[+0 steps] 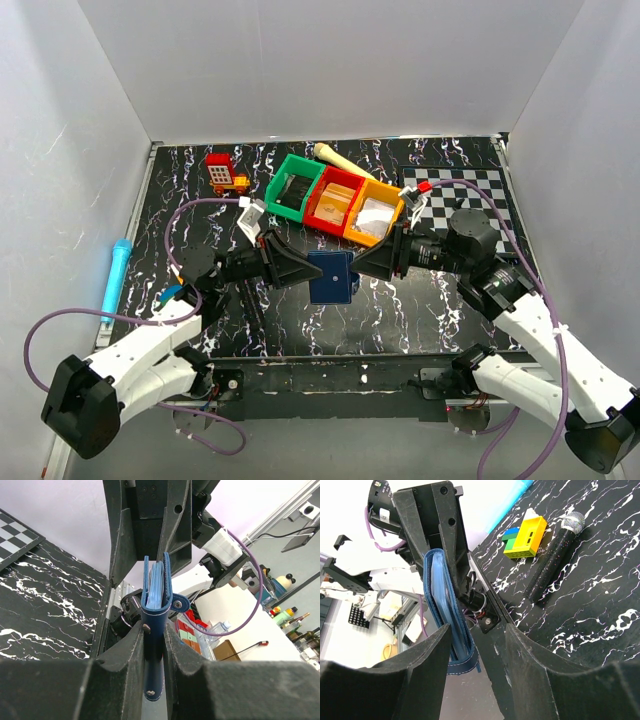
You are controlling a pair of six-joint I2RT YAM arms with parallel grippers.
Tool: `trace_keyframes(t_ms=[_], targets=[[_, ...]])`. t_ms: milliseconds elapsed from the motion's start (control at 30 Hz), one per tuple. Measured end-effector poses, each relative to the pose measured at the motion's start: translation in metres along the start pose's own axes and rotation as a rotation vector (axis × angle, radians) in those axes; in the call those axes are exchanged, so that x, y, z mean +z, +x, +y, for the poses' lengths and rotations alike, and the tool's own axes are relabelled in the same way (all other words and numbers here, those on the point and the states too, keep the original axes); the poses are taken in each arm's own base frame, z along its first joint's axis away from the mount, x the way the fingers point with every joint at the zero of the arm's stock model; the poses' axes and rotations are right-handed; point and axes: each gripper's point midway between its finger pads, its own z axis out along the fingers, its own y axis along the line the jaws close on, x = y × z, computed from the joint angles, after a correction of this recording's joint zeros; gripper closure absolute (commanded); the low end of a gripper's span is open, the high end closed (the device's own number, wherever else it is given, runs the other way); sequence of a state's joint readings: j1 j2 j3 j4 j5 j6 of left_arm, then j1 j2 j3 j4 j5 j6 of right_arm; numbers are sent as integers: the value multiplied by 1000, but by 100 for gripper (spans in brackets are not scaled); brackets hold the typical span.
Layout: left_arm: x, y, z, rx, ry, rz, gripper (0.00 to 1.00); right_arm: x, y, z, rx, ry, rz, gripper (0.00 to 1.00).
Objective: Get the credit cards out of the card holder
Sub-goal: Open the card holder at the center of the board.
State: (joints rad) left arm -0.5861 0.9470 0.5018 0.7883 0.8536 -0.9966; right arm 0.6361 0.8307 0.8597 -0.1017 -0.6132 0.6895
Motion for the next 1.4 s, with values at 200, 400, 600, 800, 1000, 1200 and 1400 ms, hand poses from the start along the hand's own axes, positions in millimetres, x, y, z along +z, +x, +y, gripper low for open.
trace_keyframes(t_ms=[200,400,600,800,1000,1200,1400], targets=[[1,2,4,-21,-4,8,100,4,4,-3,18,-1,23,44],[2,3,7,-44,4,19,100,7,7,-6,27,-1,41,44],[3,3,8,-56,19,35,100,10,10,-5,32,-15,62,43],[5,1,5,-49,47,43,100,12,6,1,31,-54,53,39],[7,-1,-1,-36,77,39,100,16,4,9,35,-108,60,45],[9,2,4,-57,72,51,86,17,5,13,35,-143,79,76],[14,-2,9,-78,50,50,66,15,5,15,14,-147,76,97]])
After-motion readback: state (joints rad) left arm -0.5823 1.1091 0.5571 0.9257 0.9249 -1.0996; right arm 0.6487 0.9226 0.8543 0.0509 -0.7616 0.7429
